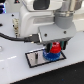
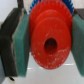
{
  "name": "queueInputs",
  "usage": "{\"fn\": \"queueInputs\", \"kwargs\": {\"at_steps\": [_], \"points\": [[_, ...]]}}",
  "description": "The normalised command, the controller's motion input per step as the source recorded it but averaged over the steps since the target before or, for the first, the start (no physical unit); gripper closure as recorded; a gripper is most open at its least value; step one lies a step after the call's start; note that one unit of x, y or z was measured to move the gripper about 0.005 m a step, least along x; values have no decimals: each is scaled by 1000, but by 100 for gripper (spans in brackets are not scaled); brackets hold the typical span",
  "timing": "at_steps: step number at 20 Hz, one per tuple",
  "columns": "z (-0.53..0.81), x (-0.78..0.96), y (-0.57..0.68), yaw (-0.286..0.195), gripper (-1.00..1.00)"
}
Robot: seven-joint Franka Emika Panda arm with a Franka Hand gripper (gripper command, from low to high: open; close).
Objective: Insert the blue gear onto the right peg, followed by the red gear
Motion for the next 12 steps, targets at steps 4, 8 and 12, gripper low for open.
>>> {"fn": "queueInputs", "kwargs": {"at_steps": [4,8,12], "points": [[257,8,-92,0,100],[-37,66,-189,0,100],[-139,196,-252,0,100]]}}
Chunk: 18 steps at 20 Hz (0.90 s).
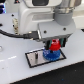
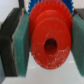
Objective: Insert the blue gear onto the right peg, followed by the red gear
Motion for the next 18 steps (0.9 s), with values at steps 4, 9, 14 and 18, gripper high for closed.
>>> {"fn": "queueInputs", "kwargs": {"at_steps": [4,9,14,18], "points": [[-154,195,-178,0,100],[78,139,-23,0,100],[200,119,-11,0,100],[177,96,-26,0,100]]}}
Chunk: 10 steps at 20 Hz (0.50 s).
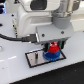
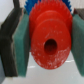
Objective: Insert the blue gear onto the right peg, followed by the red gear
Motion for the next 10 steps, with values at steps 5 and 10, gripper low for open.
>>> {"fn": "queueInputs", "kwargs": {"at_steps": [5,10], "points": [[200,64,-54,0,100],[-106,173,-102,0,100]]}}
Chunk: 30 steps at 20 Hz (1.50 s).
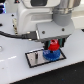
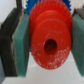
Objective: Insert the blue gear onto the right peg, followed by the red gear
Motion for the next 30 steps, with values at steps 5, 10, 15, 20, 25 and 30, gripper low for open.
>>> {"fn": "queueInputs", "kwargs": {"at_steps": [5,10,15,20,25,30], "points": [[-228,260,-122,0,100],[73,221,-23,0,100],[262,222,109,0,100],[98,241,22,0,100],[-23,156,-74,0,100],[-76,214,-144,0,100]]}}
